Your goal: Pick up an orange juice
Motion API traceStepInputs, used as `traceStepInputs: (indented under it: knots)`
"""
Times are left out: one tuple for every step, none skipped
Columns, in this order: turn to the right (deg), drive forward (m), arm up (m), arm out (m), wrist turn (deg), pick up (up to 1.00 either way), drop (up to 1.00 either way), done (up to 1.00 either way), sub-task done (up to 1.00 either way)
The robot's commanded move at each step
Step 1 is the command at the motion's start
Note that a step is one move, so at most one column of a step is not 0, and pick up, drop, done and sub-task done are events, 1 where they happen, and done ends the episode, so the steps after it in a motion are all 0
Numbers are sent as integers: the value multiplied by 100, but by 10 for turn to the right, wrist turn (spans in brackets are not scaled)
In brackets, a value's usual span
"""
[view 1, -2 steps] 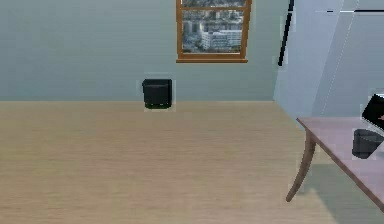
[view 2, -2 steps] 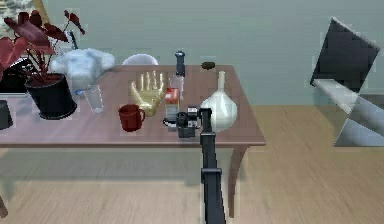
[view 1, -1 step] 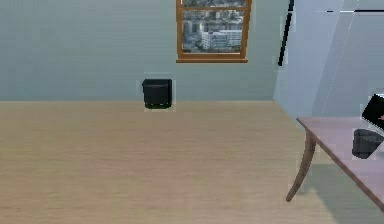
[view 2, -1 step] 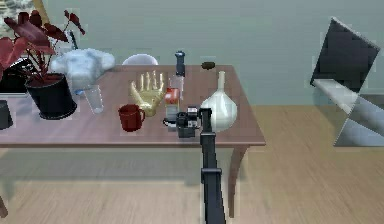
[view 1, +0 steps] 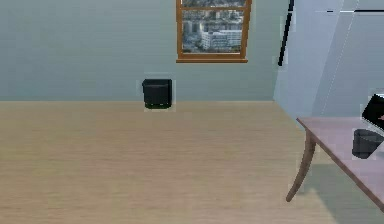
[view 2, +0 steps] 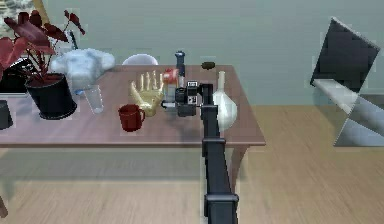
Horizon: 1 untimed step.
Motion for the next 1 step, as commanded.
traceStepInputs:
  knots:
    - [0,0,0,0,0,0,0,100,0]
